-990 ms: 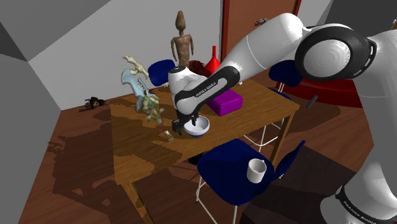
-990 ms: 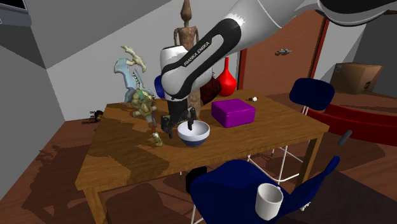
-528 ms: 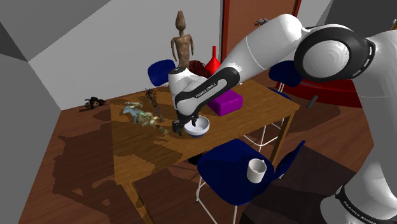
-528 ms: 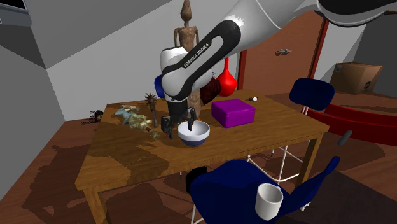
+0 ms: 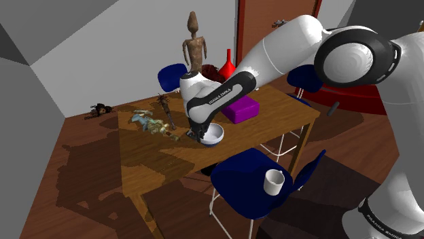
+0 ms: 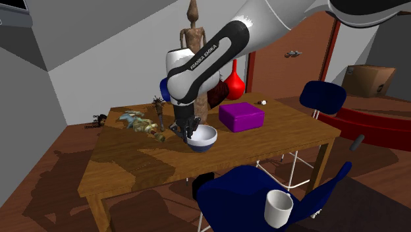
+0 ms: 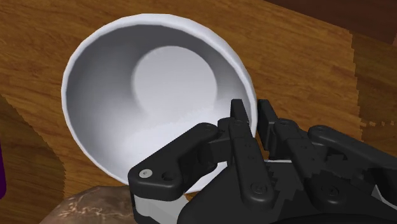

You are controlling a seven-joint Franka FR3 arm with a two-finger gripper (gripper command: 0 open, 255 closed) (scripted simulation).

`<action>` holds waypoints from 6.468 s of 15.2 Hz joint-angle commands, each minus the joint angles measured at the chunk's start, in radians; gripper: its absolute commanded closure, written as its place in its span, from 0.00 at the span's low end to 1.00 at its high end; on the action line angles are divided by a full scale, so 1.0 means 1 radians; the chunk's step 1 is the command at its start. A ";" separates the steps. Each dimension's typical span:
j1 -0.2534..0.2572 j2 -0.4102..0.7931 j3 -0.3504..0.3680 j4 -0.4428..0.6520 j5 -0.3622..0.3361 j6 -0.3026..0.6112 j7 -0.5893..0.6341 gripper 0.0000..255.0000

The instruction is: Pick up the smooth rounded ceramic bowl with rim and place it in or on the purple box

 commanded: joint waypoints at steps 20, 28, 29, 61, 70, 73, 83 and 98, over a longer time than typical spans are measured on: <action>-0.010 -0.126 0.019 0.052 0.032 -0.176 -0.030 1.00; -0.011 -0.165 0.025 0.101 0.043 -0.264 -0.042 1.00; -0.011 -0.169 0.025 0.108 0.045 -0.275 -0.043 1.00; -0.358 0.077 -0.087 0.653 0.109 -0.534 -0.552 1.00; -0.362 0.073 -0.087 0.525 0.107 -0.410 -0.543 1.00; -0.363 0.078 -0.088 0.493 0.106 -0.373 -0.540 1.00; -0.364 0.098 -0.089 0.436 0.103 -0.297 -0.534 1.00; -0.359 0.063 -0.087 0.505 0.106 -0.400 -0.538 0.00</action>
